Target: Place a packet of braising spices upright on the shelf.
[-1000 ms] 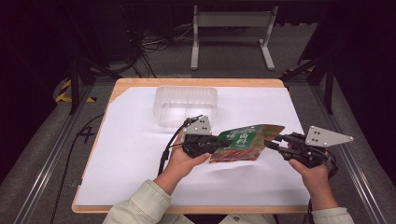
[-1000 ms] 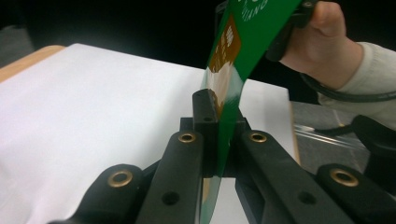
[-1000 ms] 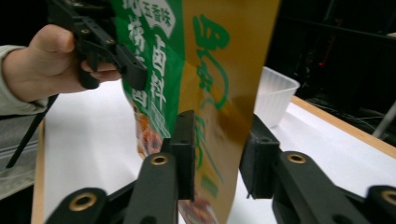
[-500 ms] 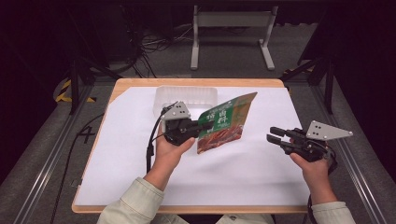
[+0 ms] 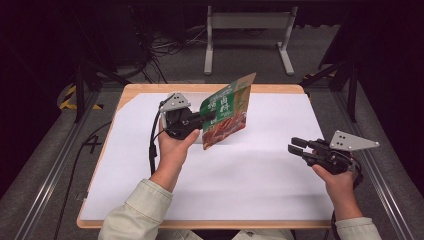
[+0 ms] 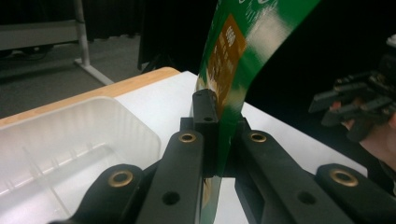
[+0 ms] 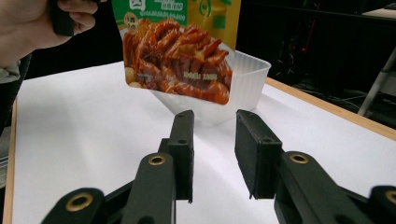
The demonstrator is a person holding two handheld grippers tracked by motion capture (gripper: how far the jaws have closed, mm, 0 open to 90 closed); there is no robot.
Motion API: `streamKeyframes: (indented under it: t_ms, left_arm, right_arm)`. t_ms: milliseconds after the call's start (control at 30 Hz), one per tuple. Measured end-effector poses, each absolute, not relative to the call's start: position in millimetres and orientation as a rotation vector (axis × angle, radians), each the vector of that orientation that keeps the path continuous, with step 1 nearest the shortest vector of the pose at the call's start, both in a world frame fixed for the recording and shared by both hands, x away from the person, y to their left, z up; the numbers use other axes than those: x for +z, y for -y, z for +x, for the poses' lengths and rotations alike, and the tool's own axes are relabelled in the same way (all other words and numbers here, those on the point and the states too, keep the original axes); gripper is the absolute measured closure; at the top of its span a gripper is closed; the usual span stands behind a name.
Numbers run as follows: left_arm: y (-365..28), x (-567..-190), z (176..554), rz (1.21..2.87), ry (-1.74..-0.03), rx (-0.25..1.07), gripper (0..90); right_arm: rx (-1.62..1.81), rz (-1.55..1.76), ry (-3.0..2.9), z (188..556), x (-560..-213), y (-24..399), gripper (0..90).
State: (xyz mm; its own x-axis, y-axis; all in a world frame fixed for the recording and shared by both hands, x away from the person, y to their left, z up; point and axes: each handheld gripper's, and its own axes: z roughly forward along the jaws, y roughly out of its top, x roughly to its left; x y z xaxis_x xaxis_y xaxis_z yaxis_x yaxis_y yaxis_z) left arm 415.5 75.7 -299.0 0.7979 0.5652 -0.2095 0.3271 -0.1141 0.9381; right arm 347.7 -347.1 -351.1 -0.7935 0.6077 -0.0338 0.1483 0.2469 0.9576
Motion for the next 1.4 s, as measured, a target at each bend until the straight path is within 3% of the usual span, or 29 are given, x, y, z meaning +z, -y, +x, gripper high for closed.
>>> streamKeyframes:
  t_ms: [900, 1400]
  left_arm:
    - [-81.3, -277.6, 460.5, 1.613, -0.891, 0.355, 89.7]
    - [-72.8, -284.7, 479.1, 1.569, -0.958, 0.394, 89.8]
  right_arm:
    - [1.581, 0.698, -2.128, 342.4, -350.2, 352.1, 72.3]
    - [1.568, 0.728, -2.093, 330.4, -348.0, 366.1, 73.0]
